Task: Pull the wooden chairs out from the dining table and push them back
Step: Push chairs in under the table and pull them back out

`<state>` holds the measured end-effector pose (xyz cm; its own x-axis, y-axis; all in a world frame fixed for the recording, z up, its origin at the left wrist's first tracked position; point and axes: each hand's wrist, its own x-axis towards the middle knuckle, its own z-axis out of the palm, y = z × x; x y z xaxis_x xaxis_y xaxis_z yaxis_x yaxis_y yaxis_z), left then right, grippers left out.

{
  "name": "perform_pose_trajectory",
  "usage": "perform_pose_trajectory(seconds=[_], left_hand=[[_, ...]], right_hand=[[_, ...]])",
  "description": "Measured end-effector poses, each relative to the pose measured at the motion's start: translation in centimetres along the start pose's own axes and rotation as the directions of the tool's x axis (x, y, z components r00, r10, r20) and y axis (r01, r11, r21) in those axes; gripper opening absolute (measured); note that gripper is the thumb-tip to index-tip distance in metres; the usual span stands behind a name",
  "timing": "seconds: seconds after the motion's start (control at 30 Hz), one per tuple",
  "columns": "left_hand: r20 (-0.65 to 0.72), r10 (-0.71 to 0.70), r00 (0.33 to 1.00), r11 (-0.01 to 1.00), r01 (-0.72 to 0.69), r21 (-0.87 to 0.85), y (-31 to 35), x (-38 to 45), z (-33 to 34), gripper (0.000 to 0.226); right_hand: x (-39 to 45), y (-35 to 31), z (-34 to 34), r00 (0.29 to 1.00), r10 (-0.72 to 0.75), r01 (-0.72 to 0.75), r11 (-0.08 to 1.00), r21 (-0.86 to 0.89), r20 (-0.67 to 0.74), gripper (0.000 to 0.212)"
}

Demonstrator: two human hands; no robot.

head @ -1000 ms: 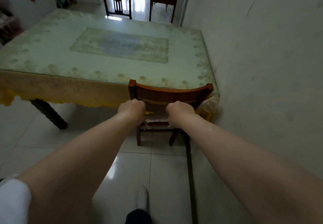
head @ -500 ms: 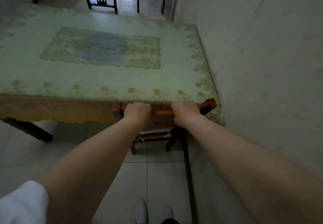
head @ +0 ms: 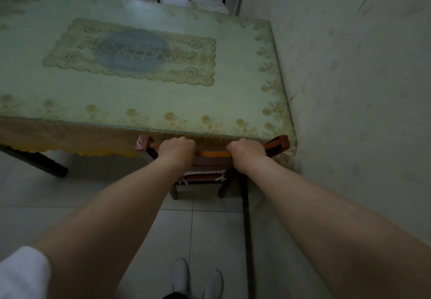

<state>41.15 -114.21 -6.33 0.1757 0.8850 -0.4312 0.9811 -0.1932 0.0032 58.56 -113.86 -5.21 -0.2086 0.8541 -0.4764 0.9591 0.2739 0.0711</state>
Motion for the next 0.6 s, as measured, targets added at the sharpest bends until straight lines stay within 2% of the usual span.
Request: perform_pose_trajectory(seconds=[0.6], left_hand=[[-0.013,-0.041,0.999,0.999,0.042,0.011,0.3,-2.1,1.0,0.027]], right_hand=[[-1.7,-1.0,0.6,0.997,-0.072,0.066,0.990,-0.126,-0.039,0.021]])
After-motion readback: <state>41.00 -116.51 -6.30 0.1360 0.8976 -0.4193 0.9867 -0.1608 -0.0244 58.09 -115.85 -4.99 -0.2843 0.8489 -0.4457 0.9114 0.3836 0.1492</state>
